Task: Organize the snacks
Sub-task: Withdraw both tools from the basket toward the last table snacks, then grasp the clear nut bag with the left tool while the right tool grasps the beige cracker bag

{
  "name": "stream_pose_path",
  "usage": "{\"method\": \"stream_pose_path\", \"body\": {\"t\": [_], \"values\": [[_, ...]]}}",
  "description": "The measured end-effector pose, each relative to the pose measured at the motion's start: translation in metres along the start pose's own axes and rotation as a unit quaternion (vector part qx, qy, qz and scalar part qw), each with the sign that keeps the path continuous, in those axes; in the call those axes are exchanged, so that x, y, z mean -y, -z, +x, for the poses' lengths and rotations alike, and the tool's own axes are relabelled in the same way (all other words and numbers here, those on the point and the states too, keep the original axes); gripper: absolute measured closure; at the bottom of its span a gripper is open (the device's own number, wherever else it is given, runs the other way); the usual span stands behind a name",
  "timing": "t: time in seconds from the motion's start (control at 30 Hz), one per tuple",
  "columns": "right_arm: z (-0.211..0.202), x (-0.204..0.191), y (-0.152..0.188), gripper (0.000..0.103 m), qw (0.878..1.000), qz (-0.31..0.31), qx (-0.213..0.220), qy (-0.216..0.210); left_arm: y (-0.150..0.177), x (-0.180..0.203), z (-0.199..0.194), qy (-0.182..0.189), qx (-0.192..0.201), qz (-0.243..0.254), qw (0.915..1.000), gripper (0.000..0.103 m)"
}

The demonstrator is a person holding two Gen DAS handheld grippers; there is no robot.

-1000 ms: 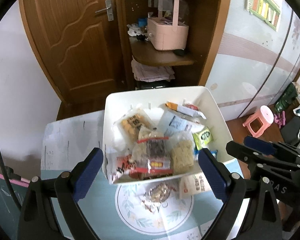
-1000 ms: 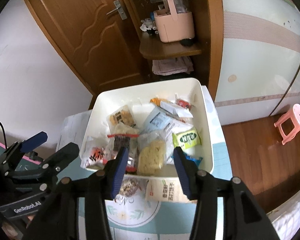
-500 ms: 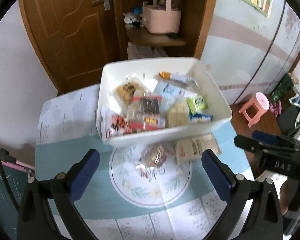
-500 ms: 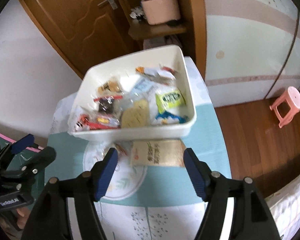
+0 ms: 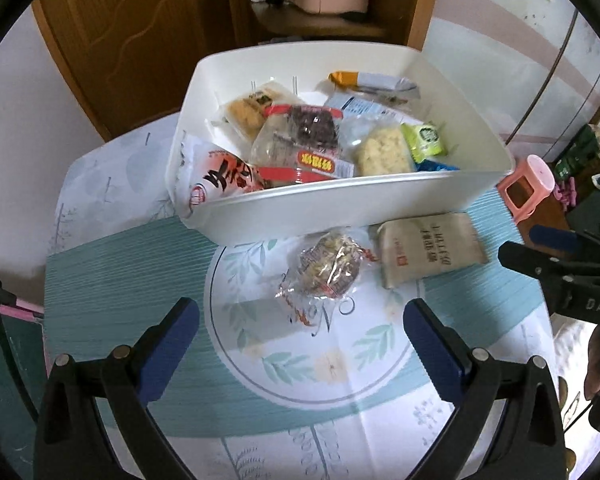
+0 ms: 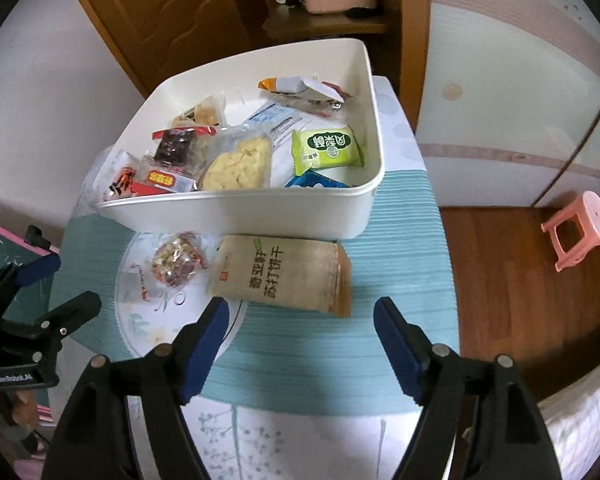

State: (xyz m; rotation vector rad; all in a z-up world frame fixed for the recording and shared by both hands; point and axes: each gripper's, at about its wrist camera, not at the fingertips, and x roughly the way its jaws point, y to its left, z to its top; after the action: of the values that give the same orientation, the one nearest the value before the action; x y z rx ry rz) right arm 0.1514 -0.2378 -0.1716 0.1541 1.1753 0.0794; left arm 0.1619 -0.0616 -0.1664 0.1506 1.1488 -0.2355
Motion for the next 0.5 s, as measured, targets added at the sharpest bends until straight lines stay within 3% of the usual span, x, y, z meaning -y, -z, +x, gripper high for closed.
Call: {"method": "stream_pose_path", "body": {"t": [0.13, 0.3, 0.5], "values": [[0.024, 0.003, -0.009, 0.014, 1.000, 0.006, -0.006, -0.014, -0.006, 0.003, 0.023, -0.003, -0.005, -0.002, 1.0000, 0.001], [0.052, 0.003, -0.016, 0.007, 1.000, 0.007, -0.019, -0.002, -0.009, 0.005, 0.048, -0.007, -0.015, -0.002, 0.9999, 0.001], [0.069, -0.001, -0.019, 0.006, 1.000, -0.006, -0.016, 0.009, -0.011, 0.000, 0.065, -0.009, -0.020, -0.012, 0.9997, 0.001]]}}
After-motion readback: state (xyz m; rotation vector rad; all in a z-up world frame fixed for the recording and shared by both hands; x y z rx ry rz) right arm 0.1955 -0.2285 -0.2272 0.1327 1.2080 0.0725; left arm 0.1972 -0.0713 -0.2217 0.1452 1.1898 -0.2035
